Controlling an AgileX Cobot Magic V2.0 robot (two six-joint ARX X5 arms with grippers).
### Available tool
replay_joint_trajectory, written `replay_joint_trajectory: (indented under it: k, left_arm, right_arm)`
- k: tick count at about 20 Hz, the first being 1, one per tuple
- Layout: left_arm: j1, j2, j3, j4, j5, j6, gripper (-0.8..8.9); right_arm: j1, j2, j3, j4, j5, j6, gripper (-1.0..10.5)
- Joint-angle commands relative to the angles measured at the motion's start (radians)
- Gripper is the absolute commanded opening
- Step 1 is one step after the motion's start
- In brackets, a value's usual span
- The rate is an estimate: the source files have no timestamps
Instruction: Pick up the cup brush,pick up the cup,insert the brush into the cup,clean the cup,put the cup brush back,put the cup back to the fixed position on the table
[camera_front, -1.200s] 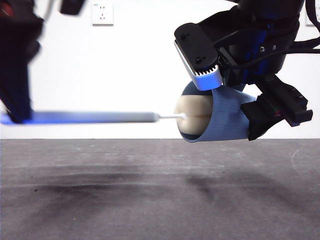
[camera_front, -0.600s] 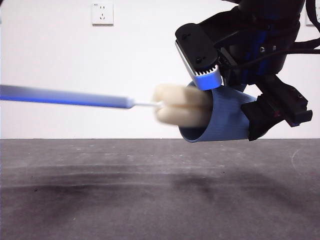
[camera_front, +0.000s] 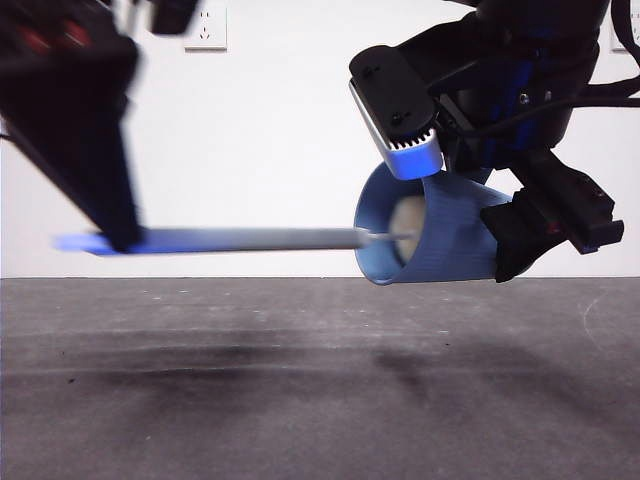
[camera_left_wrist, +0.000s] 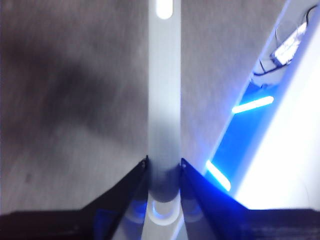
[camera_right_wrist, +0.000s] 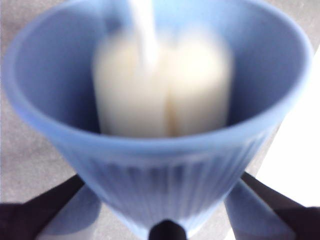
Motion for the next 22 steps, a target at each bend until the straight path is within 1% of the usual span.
replay_joint_trajectory:
  k: [1, 6, 8, 10, 12, 14, 15, 20, 22]
  left_arm:
    - [-0.014, 0.03, 0.0, 0.062, 0.027, -0.031, -0.08]
    - [-0.021, 0.035, 0.0, 0.113, 0.053, -0.058, -0.08]
    - [-0.021, 0.035, 0.0, 0.114, 0.051, -0.063, -0.08]
    - [-0.021, 0.035, 0.0, 0.096, 0.051, -0.066, -0.08]
    - [-0.02, 0.034, 0.0, 0.029, 0.037, -0.064, -0.08]
    - [-0.005, 0.011, 0.0, -0.047, -0.027, -0.049, -0.08]
    - [0.004, -0.01, 0.0, -0.077, -0.038, -0.05, -0.08]
    - [0.053, -0.187, 0.0, -0.229, -0.061, -0.05, -0.08]
    - [0.08, -0.256, 0.0, -0.289, -0.06, -0.052, -0.08]
  right_arm:
    - [0.003, 0.007, 0.001, 0.003, -0.001, 0.008, -0.2]
    - [0.003, 0.007, 0.001, 0.006, -0.007, 0.008, -0.2]
    - [0.004, 0.007, 0.001, 0.007, -0.027, 0.009, -0.2]
    - [0.004, 0.007, 0.001, 0.007, -0.027, 0.019, -0.2]
    - [0.004, 0.007, 0.001, 0.007, -0.022, 0.034, -0.2]
    - [0.002, 0.007, 0.001, 0.006, -0.007, 0.044, -0.2]
    - [0.003, 0.007, 0.001, 0.006, 0.0, 0.053, -0.2]
    - [0.002, 0.006, 0.001, 0.006, 0.002, 0.081, -0.2]
    - [0.002, 0.006, 0.001, 0.011, 0.002, 0.107, -0.2]
